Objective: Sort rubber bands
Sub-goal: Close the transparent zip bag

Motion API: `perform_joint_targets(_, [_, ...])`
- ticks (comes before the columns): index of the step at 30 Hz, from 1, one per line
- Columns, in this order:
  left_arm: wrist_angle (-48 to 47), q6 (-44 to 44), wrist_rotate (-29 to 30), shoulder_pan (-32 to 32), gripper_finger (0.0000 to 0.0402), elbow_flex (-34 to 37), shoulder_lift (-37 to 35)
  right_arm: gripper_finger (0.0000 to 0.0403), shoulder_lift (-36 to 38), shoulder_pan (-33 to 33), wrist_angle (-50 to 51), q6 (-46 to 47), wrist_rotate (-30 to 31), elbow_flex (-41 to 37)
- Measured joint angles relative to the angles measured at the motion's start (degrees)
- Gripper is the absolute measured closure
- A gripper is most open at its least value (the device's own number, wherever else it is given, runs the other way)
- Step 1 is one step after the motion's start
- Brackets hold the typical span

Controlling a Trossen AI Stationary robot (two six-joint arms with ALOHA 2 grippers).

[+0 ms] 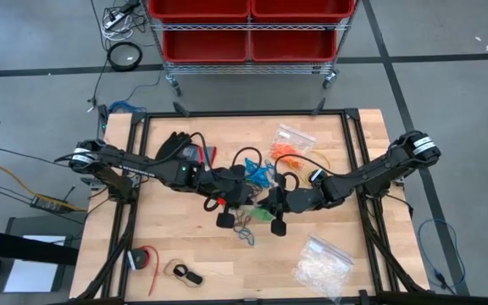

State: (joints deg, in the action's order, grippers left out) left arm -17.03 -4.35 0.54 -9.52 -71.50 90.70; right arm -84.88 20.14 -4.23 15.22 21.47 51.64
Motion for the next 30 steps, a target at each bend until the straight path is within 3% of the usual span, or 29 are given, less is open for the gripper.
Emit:
perform_joint_targets(7, [-1.7,3.5,0.0,0.0,0.0381,0.0,0.0,0.0403,0.0,0.1,0.6,-0.3,-0.5,0.0])
perform_joint_targets(22, [-4.7,1.7,5.2,0.0,0.0208,0.0,-2.8,0.0403,0.1,0.4,0.9,0.3,-2.2,0.0])
perform_joint_targets(30, [-2.3,-0.6,5.6,0.1,0.015,0.0,-2.3,0.0403,0.1,0.5,-1.1,-0.3,-3.3,0.0])
